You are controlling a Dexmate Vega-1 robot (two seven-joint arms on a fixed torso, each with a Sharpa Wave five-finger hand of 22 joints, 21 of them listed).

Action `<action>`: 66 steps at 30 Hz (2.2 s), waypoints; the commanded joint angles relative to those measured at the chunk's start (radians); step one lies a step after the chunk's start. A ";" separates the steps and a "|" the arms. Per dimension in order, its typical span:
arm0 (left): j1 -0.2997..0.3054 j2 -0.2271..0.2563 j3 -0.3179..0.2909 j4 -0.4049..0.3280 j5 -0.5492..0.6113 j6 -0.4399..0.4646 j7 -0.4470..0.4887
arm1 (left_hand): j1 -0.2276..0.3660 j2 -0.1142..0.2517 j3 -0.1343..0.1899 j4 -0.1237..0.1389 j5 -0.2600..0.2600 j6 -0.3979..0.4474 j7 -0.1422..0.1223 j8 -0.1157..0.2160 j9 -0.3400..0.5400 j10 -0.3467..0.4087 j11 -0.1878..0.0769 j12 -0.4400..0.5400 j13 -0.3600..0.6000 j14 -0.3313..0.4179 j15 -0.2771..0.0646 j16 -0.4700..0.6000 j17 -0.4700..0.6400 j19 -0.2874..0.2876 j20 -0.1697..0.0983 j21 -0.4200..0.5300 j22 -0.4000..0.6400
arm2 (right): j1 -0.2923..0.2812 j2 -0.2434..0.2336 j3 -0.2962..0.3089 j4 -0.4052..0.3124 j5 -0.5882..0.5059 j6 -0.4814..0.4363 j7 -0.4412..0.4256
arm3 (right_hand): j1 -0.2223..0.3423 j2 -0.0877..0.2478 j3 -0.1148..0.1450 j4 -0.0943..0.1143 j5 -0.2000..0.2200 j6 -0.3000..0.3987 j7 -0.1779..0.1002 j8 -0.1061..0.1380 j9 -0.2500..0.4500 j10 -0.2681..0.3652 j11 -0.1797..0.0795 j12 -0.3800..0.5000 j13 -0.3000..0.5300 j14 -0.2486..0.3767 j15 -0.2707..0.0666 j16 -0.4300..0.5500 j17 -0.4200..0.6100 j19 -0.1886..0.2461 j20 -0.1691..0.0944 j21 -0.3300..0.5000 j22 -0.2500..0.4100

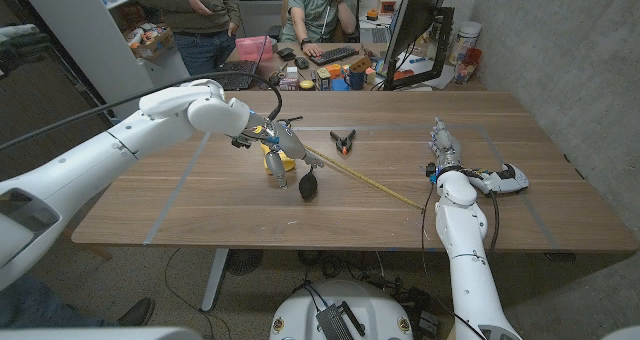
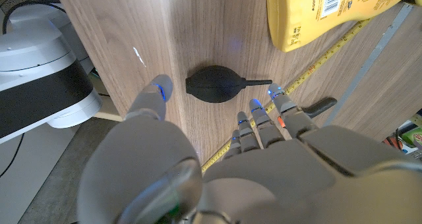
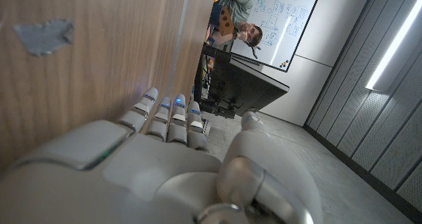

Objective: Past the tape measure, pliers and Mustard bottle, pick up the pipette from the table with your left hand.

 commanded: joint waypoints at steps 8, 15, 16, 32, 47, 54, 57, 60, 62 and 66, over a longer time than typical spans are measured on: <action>-0.015 -0.038 0.016 0.102 0.012 -0.045 0.064 | 0.011 0.003 -0.014 0.000 0.007 -0.014 0.008 0.007 0.002 -0.008 0.004 0.006 0.006 -0.004 0.004 0.000 0.003 0.005 0.013 0.000 0.001 | 0.036 -0.024 0.010 0.096 0.030 0.074 0.036 | -0.008 -0.003 -0.005 -0.001 -0.001 0.004 -0.009 0.005 0.003 0.006 -0.008 0.001 0.005 0.003 -0.005 0.002 0.001 0.004 0.008 -0.002 0.005; -0.039 -0.075 0.033 0.143 0.040 -0.049 0.103 | 0.009 0.002 -0.022 0.001 0.009 -0.010 0.004 0.010 0.002 -0.006 0.003 0.009 0.006 -0.003 0.007 0.001 0.003 0.003 0.019 0.000 0.001 | 0.050 -0.038 0.020 0.126 0.049 0.090 0.053 | -0.012 -0.011 -0.010 -0.001 -0.002 0.020 -0.013 0.010 0.003 0.022 -0.013 0.008 0.005 0.005 -0.008 0.002 0.000 0.003 0.014 -0.002 0.005; -0.044 -0.081 0.037 0.148 0.039 -0.049 0.101 | 0.008 0.002 -0.023 0.002 0.009 -0.009 0.004 0.010 0.002 -0.006 0.003 0.009 0.006 -0.003 0.007 0.001 0.003 0.004 0.019 0.000 0.001 | 0.051 -0.040 0.022 0.128 0.050 0.088 0.053 | -0.013 -0.012 -0.011 -0.001 -0.002 0.020 -0.014 0.010 0.003 0.023 -0.013 0.008 0.005 0.005 -0.008 0.002 0.000 0.003 0.014 -0.002 0.005; -0.079 -0.104 0.086 0.173 0.011 -0.029 0.038 | 0.003 0.003 -0.044 0.004 0.013 -0.002 0.002 0.016 0.002 -0.008 0.003 0.012 0.005 0.005 0.007 0.005 0.003 0.008 0.023 0.001 0.001 | 0.058 -0.035 0.031 0.103 0.037 0.034 0.036 | -0.019 -0.014 -0.016 0.001 -0.001 0.019 -0.014 0.008 0.003 0.018 -0.010 0.005 0.005 0.003 -0.006 0.001 0.000 0.001 0.021 -0.003 0.004; -0.066 -0.098 0.103 0.158 -0.003 0.010 -0.004 | 0.002 0.004 -0.056 0.004 0.017 0.002 0.003 0.018 0.002 -0.003 0.004 0.016 0.005 0.009 0.005 0.007 0.003 0.010 0.029 0.002 0.002 | 0.052 -0.026 0.039 0.100 0.032 0.028 0.030 | -0.023 -0.012 -0.018 0.003 0.000 0.012 -0.014 0.005 0.003 0.005 -0.008 -0.001 0.005 -0.002 -0.001 0.000 0.001 -0.002 0.027 -0.004 0.004; -0.063 -0.109 0.118 0.163 -0.005 0.023 -0.019 | 0.003 0.005 -0.062 0.004 0.019 0.007 0.002 0.020 0.002 0.001 0.004 0.019 0.005 0.014 0.005 0.008 0.003 0.015 0.032 0.004 0.002 | 0.050 -0.025 0.047 0.119 0.040 0.039 0.037 | -0.025 -0.011 -0.019 0.004 0.000 0.011 -0.015 0.004 0.003 0.003 -0.010 -0.001 0.005 -0.004 0.000 0.000 0.001 -0.002 0.030 -0.004 0.004; -0.060 -0.115 0.123 0.164 -0.001 0.034 -0.020 | 0.005 0.006 -0.070 0.004 0.022 0.009 0.001 0.022 0.001 0.006 0.005 0.022 0.005 0.028 0.006 0.013 0.003 0.029 0.039 0.008 0.002 | 0.049 -0.024 0.051 0.126 0.045 0.046 0.040 | -0.026 -0.011 -0.020 0.004 0.000 0.011 -0.015 0.004 0.003 0.003 -0.009 -0.001 0.005 -0.004 0.000 0.000 0.001 -0.002 0.033 -0.004 0.004; -0.057 -0.122 0.128 0.165 0.003 0.055 -0.021 | 0.038 0.008 -0.109 -0.002 0.039 0.053 -0.011 0.036 0.002 0.062 -0.006 0.051 0.008 0.122 -0.008 0.036 0.005 0.155 0.067 0.044 0.004 | 0.047 -0.024 0.056 0.134 0.049 0.054 0.040 | -0.026 -0.011 -0.020 0.005 0.000 0.011 -0.016 0.004 0.003 0.002 -0.009 -0.001 0.005 -0.004 0.001 0.000 0.001 -0.002 0.034 -0.004 0.004; -0.053 -0.138 0.130 0.166 -0.016 0.111 -0.048 | 0.090 0.006 -0.137 -0.006 0.047 0.101 -0.019 0.048 0.003 0.115 -0.017 0.080 0.016 0.208 -0.013 0.052 0.008 0.280 0.067 0.077 0.007 | 0.044 -0.023 0.062 0.139 0.054 0.056 0.040 | -0.026 -0.011 -0.020 0.005 0.000 0.011 -0.016 0.005 0.003 0.002 -0.008 -0.001 0.005 -0.004 0.001 0.000 0.001 -0.002 0.034 -0.004 0.004; -0.045 -0.142 0.134 0.151 -0.001 0.155 -0.040 | 0.240 0.001 -0.212 -0.008 0.036 0.207 -0.042 0.067 0.010 0.235 -0.032 0.155 0.045 0.418 -0.042 0.091 0.023 0.543 0.022 0.127 0.002 | 0.039 -0.022 0.069 0.142 0.059 0.061 0.041 | -0.027 -0.011 -0.021 0.005 0.000 0.010 -0.016 0.004 0.003 0.002 -0.008 -0.001 0.005 -0.004 0.001 0.000 0.001 -0.002 0.036 -0.004 0.004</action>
